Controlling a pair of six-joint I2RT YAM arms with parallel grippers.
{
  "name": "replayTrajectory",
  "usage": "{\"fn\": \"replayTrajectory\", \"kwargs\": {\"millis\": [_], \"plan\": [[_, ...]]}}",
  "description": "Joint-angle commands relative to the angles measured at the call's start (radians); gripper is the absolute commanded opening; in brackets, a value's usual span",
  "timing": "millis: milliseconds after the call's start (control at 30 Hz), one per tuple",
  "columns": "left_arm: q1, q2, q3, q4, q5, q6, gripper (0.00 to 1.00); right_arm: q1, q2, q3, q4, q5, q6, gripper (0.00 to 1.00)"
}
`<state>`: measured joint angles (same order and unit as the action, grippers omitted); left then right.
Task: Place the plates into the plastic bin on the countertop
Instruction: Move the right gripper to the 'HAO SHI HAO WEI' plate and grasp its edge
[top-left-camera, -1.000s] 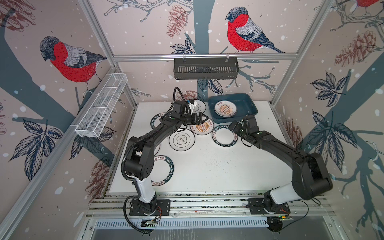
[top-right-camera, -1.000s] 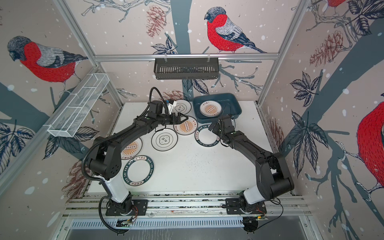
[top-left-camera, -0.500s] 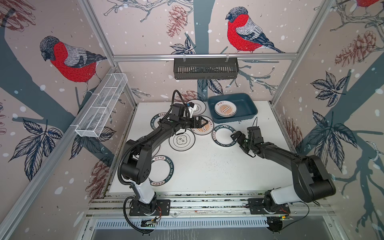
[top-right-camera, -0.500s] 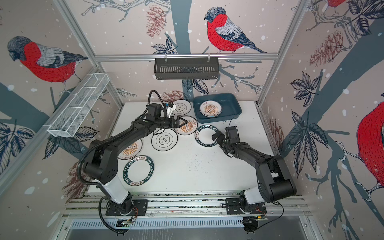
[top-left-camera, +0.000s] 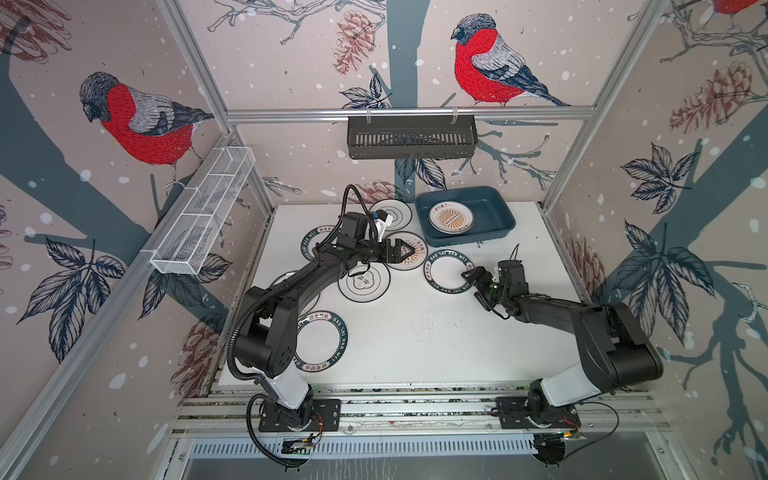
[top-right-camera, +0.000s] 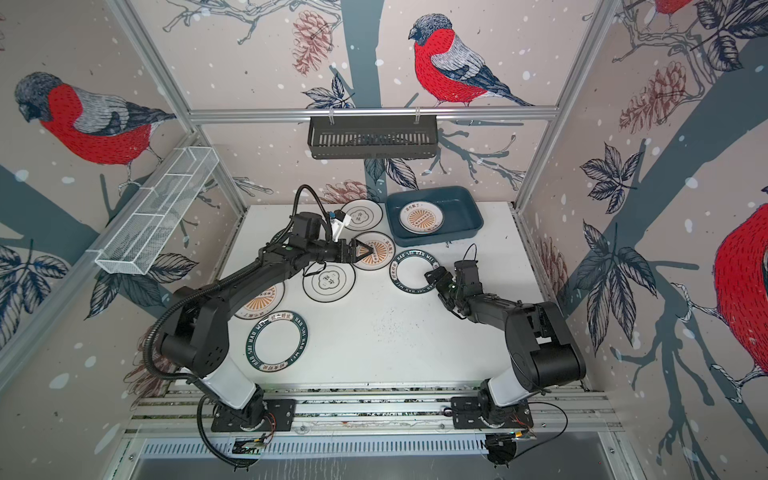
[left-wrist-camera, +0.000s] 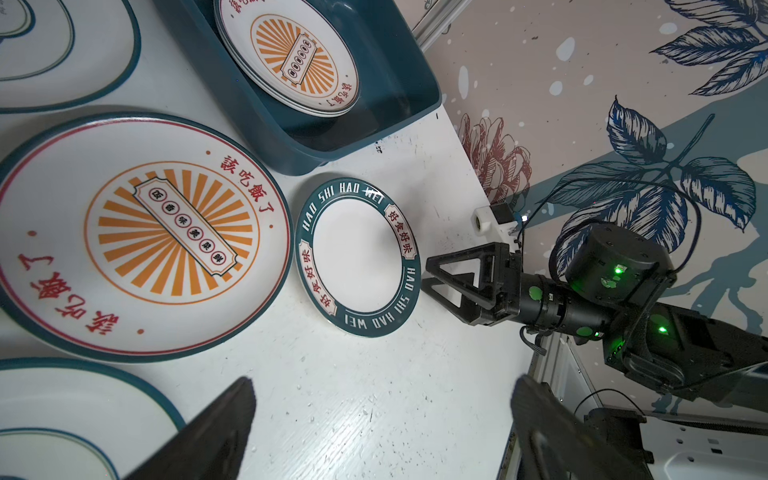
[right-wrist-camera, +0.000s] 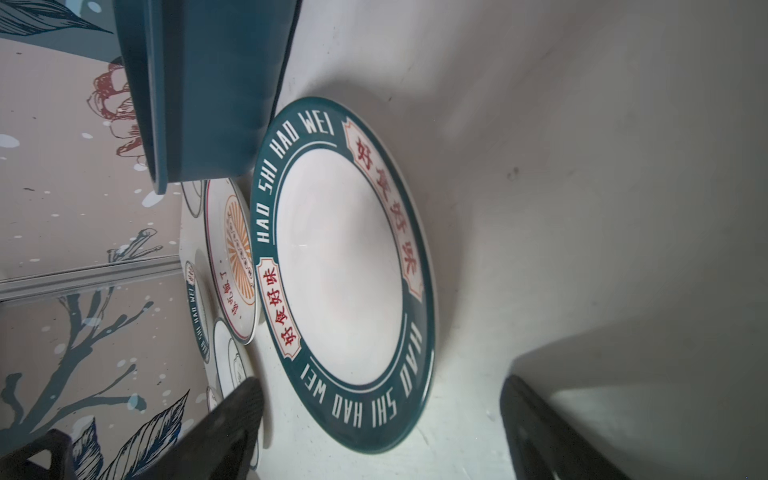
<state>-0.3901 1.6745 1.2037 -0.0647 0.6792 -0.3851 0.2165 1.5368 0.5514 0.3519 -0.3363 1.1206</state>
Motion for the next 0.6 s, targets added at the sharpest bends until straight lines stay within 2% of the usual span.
{"fn": "replayTrajectory", "kwargs": {"millis": [0, 233, 367, 567], "plan": [[-0.005, -0.008, -0.007, 0.019, 0.008, 0.008, 0.96, 0.0, 0.023, -0.02, 0.087, -0.019, 0.041, 0.89], [-0.018, 0.003, -0.001, 0.021, -0.002, 0.003, 0.96, -0.003, 0.072, -0.027, 0.124, -0.033, 0.056, 0.79], [-0.018, 0.015, 0.013, 0.02, -0.005, 0.002, 0.96, -0.014, 0.085, -0.032, 0.125, -0.02, 0.063, 0.65], [-0.018, 0.026, 0.033, 0.026, 0.003, -0.008, 0.96, -0.019, 0.117, -0.028, 0.163, -0.012, 0.078, 0.48]]}}
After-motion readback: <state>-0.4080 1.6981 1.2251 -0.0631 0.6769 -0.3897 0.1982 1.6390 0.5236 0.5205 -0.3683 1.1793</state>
